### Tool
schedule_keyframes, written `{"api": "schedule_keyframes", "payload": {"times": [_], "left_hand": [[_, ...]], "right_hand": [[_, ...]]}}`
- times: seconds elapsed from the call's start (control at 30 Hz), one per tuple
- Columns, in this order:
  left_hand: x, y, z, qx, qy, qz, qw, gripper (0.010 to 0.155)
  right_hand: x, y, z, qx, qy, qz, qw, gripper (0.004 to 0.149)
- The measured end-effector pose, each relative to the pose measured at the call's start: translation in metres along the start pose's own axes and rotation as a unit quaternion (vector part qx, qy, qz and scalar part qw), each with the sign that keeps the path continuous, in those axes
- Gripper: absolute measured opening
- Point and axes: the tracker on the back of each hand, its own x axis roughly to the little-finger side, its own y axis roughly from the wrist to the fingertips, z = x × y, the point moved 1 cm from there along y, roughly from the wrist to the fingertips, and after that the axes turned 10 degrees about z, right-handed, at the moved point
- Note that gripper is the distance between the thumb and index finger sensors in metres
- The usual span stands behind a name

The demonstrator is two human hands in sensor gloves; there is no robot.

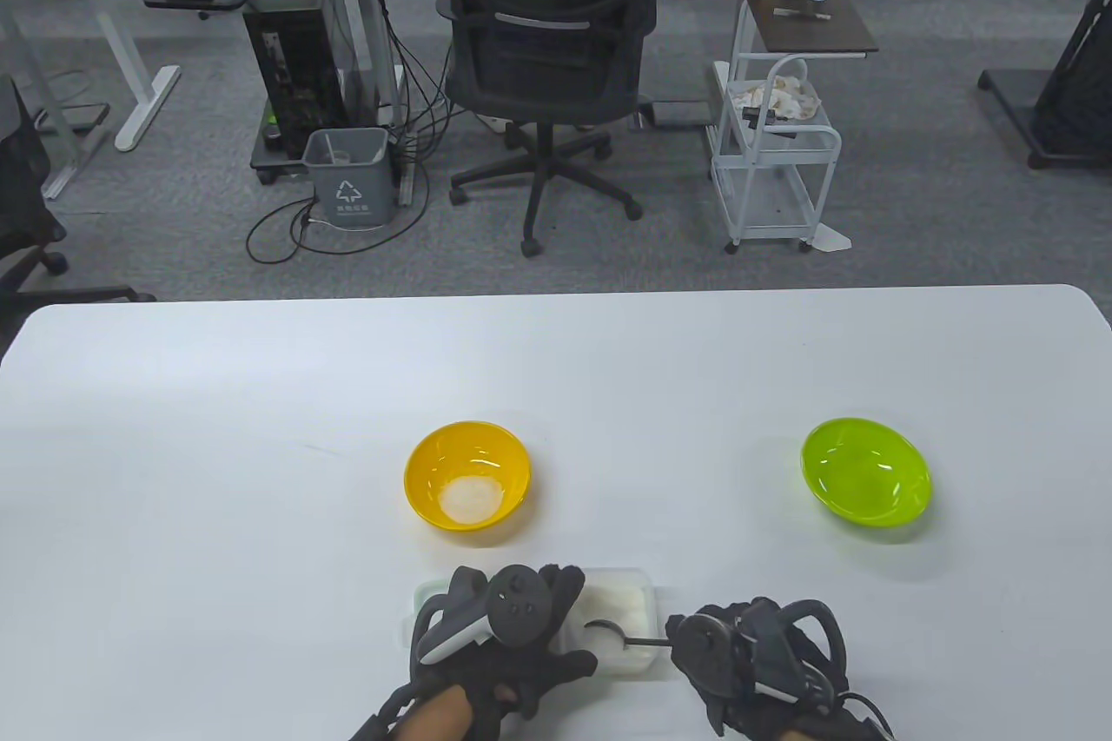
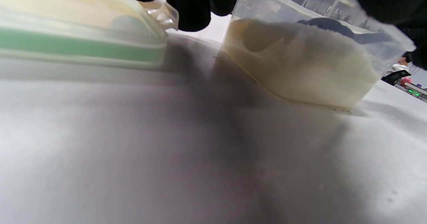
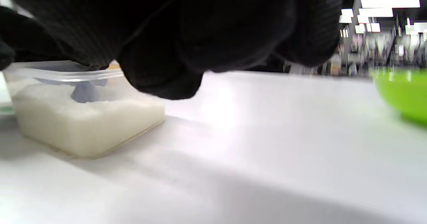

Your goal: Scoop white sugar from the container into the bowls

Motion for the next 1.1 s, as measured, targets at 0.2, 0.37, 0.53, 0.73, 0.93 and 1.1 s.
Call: {"api": "schedule_keyframes", "payload": {"times": [0.2, 0.37, 0.53, 0.73, 0.93, 1.1], "left_hand": [[0.0, 0.0, 0.0, 0.0, -0.002, 0.0, 1.0, 0.093], [0.0, 0.0, 0.0, 0.001, -0.004, 0.0, 1.0, 0.093], [0.0, 0.0, 0.001, 0.0, -0.006, 0.0, 1.0, 0.093], [0.001, 0.0, 0.001, 0.001, -0.01, 0.0, 1.0, 0.093], [0.001, 0.0, 0.001, 0.001, -0.012, 0.0, 1.0, 0.094], [0.001, 0.0, 0.001, 0.001, -0.013, 0.0, 1.0, 0.094]], "right_hand": [[0.032, 0.002, -0.016, -0.052, 0.206, -0.078, 0.974, 0.042], [0.048, 0.0, -0.025, -0.067, 0.286, -0.112, 0.949, 0.042], [0.052, 0.001, -0.03, -0.074, 0.313, -0.114, 0.94, 0.042], [0.057, 0.0, -0.028, -0.072, 0.336, -0.117, 0.932, 0.042], [0.074, -0.006, -0.017, -0.044, 0.359, -0.132, 0.923, 0.042], [0.104, -0.018, -0.009, -0.01, 0.369, -0.178, 0.912, 0.042]]}}
